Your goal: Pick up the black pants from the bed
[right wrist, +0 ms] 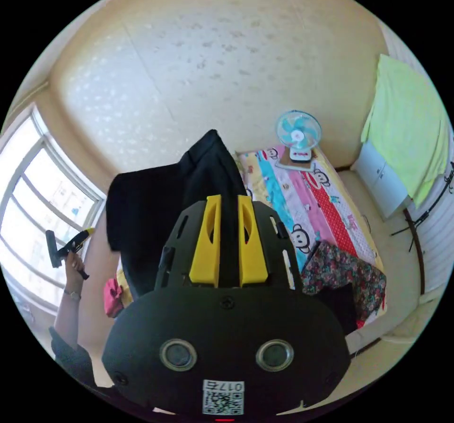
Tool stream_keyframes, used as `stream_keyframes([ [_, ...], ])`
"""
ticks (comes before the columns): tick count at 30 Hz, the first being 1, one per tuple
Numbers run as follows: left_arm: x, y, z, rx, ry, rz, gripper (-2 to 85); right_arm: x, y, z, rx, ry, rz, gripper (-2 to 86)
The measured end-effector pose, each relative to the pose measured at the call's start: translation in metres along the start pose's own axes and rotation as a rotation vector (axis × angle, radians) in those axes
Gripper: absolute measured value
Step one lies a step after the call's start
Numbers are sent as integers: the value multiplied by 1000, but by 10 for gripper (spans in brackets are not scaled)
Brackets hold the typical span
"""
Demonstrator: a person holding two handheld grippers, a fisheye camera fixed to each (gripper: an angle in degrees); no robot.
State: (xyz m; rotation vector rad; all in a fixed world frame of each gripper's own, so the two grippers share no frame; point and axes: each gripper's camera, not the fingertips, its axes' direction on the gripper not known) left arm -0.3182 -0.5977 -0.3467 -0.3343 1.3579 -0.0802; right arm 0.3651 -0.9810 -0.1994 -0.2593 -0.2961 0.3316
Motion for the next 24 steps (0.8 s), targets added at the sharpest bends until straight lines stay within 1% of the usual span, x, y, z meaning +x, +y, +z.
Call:
stream_keyframes([
  [1,-31,27,32,-55,8,-31,36,17,24,38,-48,16,-30,63],
  [2,-47,43,48,-91,4,-50,36,37,55,81,-142,24,-67,65],
  [3,-77,79,81,-185,-20,-92,36,49,74,104,-203,27,-79,67],
  [4,-107,121,116,-307,-56,-140,36,78,121,151,-338,38,-71,70],
  [5,-121,145,132,-374,-73,-167,36,109,173,191,-477,49,-49,71],
  [6,-146,192,162,-513,-104,-227,37,125,200,208,-547,56,-30,72],
  [7,-165,237,183,-637,-123,-283,38,157,254,236,-678,76,29,73],
  [8,-172,257,192,-692,-129,-309,39,188,304,251,-775,81,95,74],
  [10,-183,317,210,-837,-125,-371,40,229,364,258,-866,68,181,76],
  [11,-183,325,213,-862,-120,-378,40,254,394,255,-903,68,240,76],
  [14,-176,339,219,-938,-115,-376,40,309,438,231,-871,54,361,80],
  [19,-168,312,228,-1017,-134,-402,40,394,453,202,-752,25,479,104],
  [21,-166,300,234,-1047,-149,-406,40,423,455,200,-712,-17,507,121],
  [24,-158,275,247,-1093,-171,-380,41,463,469,213,-722,-121,540,136],
])
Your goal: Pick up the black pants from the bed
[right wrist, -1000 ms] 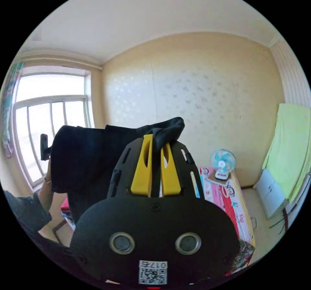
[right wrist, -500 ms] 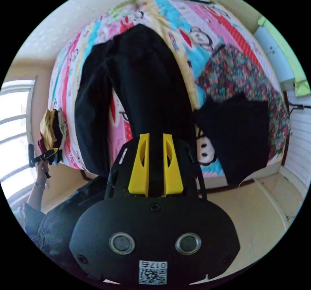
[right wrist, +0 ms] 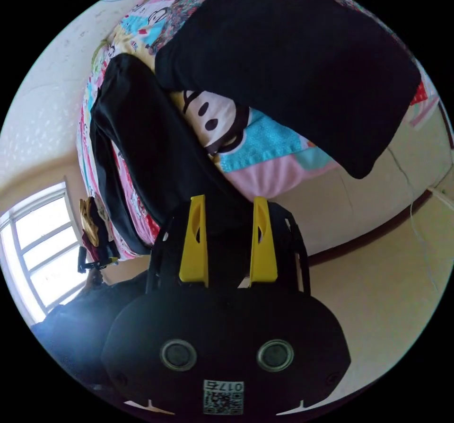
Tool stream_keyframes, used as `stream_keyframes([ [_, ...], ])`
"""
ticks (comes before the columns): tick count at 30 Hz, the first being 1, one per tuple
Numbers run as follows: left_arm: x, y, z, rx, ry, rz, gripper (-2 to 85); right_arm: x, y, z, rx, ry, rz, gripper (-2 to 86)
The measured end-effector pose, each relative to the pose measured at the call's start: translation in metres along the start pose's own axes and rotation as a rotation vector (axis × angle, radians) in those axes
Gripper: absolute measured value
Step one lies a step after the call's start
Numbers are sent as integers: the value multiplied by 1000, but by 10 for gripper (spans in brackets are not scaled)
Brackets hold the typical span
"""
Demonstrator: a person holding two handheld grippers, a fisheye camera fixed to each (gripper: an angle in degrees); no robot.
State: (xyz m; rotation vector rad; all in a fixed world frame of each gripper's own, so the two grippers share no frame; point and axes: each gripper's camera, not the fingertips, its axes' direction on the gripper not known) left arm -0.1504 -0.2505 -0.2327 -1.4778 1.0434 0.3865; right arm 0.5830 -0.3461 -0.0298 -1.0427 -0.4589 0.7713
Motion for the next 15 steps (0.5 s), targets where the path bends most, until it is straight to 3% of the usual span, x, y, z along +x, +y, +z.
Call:
stream_keyframes([
  [6,59,-46,-14,-57,-10,122,40,58,-5,5,32,-69,-53,131],
  [9,99,-67,-14,-98,-5,231,39,81,-4,-3,-61,-86,-66,61],
  [11,125,-78,-20,-102,48,309,39,89,11,-30,-30,-203,-141,42],
  [15,193,-108,-46,-164,374,468,65,63,44,-96,64,-530,-389,32],
])
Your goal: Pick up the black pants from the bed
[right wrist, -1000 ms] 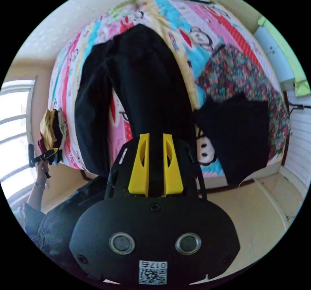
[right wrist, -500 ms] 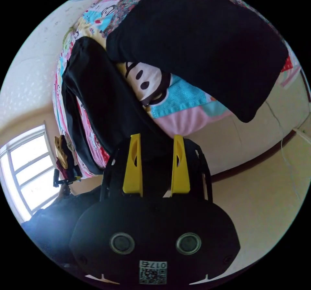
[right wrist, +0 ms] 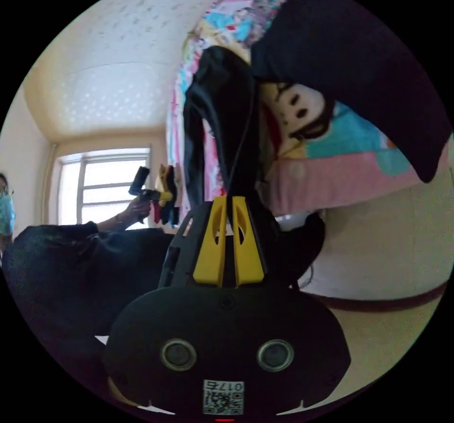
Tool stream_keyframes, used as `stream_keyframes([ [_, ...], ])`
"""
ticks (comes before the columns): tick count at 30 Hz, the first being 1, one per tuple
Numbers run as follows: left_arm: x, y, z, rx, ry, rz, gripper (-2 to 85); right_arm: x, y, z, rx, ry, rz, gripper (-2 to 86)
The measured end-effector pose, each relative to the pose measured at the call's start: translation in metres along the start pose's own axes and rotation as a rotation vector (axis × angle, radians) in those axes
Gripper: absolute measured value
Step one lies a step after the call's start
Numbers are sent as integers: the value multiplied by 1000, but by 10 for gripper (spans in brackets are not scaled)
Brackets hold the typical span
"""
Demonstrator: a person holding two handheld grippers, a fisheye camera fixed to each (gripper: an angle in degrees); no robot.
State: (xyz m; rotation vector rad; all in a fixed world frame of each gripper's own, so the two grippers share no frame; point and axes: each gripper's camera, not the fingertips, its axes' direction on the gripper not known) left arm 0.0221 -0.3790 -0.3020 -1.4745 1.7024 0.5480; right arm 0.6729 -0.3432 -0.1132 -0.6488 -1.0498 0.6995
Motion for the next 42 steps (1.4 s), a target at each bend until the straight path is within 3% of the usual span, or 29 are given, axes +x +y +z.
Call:
stream_keyframes([
  [4,67,-38,-20,53,75,105,128,-69,-12,-1,-55,-129,-176,28],
  [9,102,-59,-22,-4,-91,93,145,-107,-46,16,-220,-274,-347,29],
  [12,88,-51,-25,14,-212,41,57,-107,-66,22,-453,-226,-419,34],
  [14,77,-41,-28,47,-160,59,28,-93,-87,15,-694,-236,-464,43],
  [16,58,-27,-32,98,-81,57,11,-70,-119,2,-784,-212,-407,56],
  [18,42,-20,-33,128,-56,58,5,-36,-172,-12,-753,-117,-223,92],
  [20,23,-13,-33,144,-22,43,4,-13,-251,-31,-584,8,-103,148],
  [26,-25,10,-42,267,182,6,3,-1,-431,23,-270,223,-69,173],
  [31,-50,24,-49,360,318,42,4,38,-486,78,-17,352,140,161],
  [34,-89,42,-62,425,498,78,2,53,-480,103,51,429,217,91],
  [36,-120,64,-74,500,597,100,1,55,-470,112,125,354,216,48],
  [38,-153,92,-88,586,664,109,-1,67,-461,139,114,-55,208,38],
  [40,-190,134,-112,732,643,131,-2,65,-456,170,65,-327,152,33],
  [42,-216,161,-126,784,608,138,-2,45,-450,209,-7,-411,50,31],
])
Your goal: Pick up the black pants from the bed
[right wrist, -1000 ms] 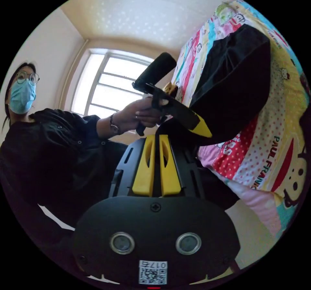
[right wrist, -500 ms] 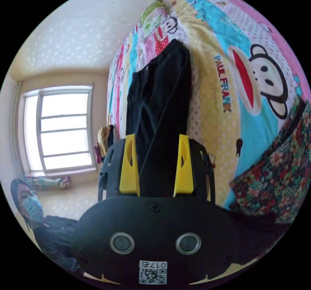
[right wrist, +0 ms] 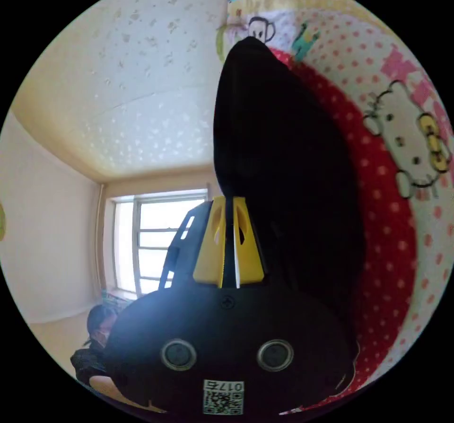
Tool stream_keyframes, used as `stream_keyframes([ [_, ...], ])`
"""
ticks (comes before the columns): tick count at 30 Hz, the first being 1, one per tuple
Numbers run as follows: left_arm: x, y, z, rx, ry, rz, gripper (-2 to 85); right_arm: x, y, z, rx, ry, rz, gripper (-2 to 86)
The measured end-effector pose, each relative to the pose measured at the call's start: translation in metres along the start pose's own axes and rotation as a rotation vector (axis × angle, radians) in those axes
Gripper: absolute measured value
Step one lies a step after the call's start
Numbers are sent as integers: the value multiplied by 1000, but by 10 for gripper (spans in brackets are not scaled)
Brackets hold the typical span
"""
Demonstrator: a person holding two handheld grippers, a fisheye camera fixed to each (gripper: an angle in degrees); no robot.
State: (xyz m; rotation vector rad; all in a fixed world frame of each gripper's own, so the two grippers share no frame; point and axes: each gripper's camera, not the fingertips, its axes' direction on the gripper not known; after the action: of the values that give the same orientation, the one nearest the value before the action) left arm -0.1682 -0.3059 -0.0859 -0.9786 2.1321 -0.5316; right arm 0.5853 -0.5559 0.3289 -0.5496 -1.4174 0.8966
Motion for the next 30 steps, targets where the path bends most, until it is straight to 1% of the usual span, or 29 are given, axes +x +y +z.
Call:
stream_keyframes([
  [2,-10,7,-31,8,-43,-6,-3,-3,10,71,-144,10,-77,30],
  [4,-29,17,-65,11,-149,-49,-2,6,19,122,-236,22,-85,31],
  [5,-34,19,-73,14,-170,-63,-2,16,27,151,-283,74,-79,32],
  [7,-58,24,-96,-1,-256,-123,0,36,38,179,-325,146,-31,35],
  [8,-65,24,-100,-9,-285,-149,0,44,47,188,-331,149,-27,36],
  [9,-76,25,-107,-17,-330,-179,2,45,52,190,-327,132,-43,37],
  [10,-80,26,-112,-19,-325,-147,4,45,62,190,-329,87,-67,40],
  [12,-84,28,-116,-14,-289,-118,10,43,77,188,-393,49,-70,48],
  [13,-90,30,-116,-22,-274,-134,18,37,89,184,-473,59,-83,56],
  [14,-94,31,-116,-33,-271,-149,23,28,106,175,-557,112,-119,62],
  [15,-100,33,-114,-59,-282,-182,41,22,116,169,-591,154,-142,66],
  [17,-103,35,-118,-65,-329,-200,60,7,160,131,-662,354,-213,71],
  [18,-97,35,-125,-45,-359,-176,67,5,173,119,-660,414,-217,72],
  [20,-86,32,-137,2,-386,-134,71,4,222,65,-596,621,-202,77],
  [21,-79,26,-144,22,-388,-98,75,7,234,52,-573,667,-189,80],
  [23,-72,10,-148,14,-410,-47,79,31,284,8,-519,798,-91,101],
  [24,-69,-5,-146,-11,-454,-13,92,41,298,0,-522,802,-45,108],
  [25,-66,-23,-139,-48,-494,26,104,56,327,-13,-507,706,-4,115],
  [26,-65,-32,-134,-74,-498,45,110,67,355,-20,-465,546,24,119],
  [27,-69,-52,-119,-153,-479,66,119,74,368,-20,-454,472,53,119],
  [28,-76,-69,-99,-247,-454,67,125,90,391,-12,-461,344,105,118],
  [29,-81,-76,-89,-297,-448,61,122,102,412,5,-486,264,126,114],
  [30,-94,-84,-64,-405,-457,38,118,106,420,14,-493,254,129,105],
])
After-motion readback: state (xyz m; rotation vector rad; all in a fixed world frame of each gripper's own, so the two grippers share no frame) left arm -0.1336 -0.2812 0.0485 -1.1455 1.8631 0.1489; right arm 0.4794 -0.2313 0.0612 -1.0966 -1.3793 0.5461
